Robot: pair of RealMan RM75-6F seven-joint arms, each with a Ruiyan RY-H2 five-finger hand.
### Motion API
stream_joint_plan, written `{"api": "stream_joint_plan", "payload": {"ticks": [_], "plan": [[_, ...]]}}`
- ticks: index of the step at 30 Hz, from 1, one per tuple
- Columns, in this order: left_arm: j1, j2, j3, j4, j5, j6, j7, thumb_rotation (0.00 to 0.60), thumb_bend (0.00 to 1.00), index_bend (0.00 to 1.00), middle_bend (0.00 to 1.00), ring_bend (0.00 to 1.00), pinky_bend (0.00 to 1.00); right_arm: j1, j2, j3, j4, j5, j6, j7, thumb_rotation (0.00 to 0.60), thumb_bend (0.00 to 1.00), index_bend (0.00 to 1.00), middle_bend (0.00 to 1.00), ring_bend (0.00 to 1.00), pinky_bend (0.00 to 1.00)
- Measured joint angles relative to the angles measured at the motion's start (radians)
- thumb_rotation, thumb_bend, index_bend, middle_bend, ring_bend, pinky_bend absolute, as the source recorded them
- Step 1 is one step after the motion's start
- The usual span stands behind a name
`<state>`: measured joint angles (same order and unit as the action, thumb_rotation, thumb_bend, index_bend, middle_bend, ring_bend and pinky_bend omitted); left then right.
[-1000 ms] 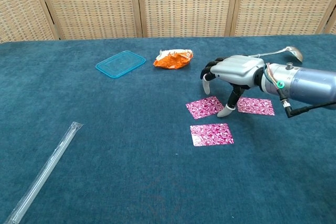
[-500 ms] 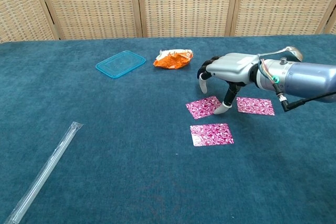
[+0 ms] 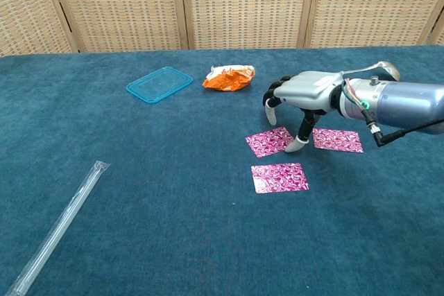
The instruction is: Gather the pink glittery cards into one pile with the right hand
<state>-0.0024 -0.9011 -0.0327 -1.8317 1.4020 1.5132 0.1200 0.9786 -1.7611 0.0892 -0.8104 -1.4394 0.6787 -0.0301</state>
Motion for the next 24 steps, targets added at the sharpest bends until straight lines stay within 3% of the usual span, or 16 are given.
{"api": "stream_joint_plan", "payload": {"ticks": [24], "plan": [[0.002,-0.002,0.0,0.008,-0.002,-0.001,-0.007,0.6,0.05,0.0,0.0,0.0,0.0,0.004,-0.007,-0.009,0.003,-0.002,-0.008,-0.014,0.6,0.21,0.36,0.17,0.0,0.0]]}}
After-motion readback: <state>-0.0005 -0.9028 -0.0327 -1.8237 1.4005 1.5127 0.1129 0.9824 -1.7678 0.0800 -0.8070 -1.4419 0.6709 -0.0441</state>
